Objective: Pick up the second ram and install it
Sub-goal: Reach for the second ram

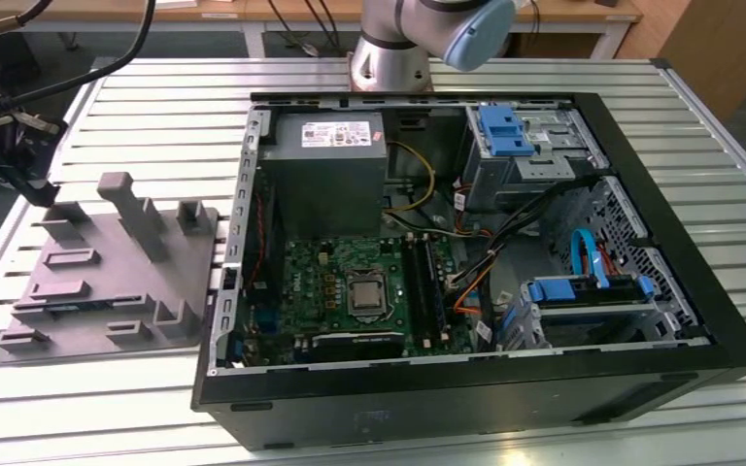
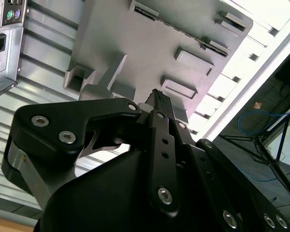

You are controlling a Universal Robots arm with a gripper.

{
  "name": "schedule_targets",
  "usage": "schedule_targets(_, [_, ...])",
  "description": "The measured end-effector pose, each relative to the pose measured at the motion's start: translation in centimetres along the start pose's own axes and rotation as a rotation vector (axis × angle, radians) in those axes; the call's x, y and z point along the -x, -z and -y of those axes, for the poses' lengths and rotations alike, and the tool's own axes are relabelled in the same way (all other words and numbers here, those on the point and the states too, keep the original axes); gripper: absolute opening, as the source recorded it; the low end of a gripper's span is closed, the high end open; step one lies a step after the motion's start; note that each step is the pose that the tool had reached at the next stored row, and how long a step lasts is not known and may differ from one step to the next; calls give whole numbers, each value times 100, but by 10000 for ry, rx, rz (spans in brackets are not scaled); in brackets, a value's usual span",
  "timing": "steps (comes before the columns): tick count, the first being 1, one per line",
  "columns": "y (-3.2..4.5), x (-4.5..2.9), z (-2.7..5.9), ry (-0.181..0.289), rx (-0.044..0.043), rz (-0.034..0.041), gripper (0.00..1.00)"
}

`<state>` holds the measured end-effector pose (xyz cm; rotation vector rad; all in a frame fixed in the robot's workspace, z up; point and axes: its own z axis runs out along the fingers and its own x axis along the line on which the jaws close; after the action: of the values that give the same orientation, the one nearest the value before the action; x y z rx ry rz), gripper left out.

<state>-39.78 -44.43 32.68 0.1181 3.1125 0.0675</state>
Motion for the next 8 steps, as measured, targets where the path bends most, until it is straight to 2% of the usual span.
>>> schedule_targets(8, [-47,-12,49,0,1,1,10])
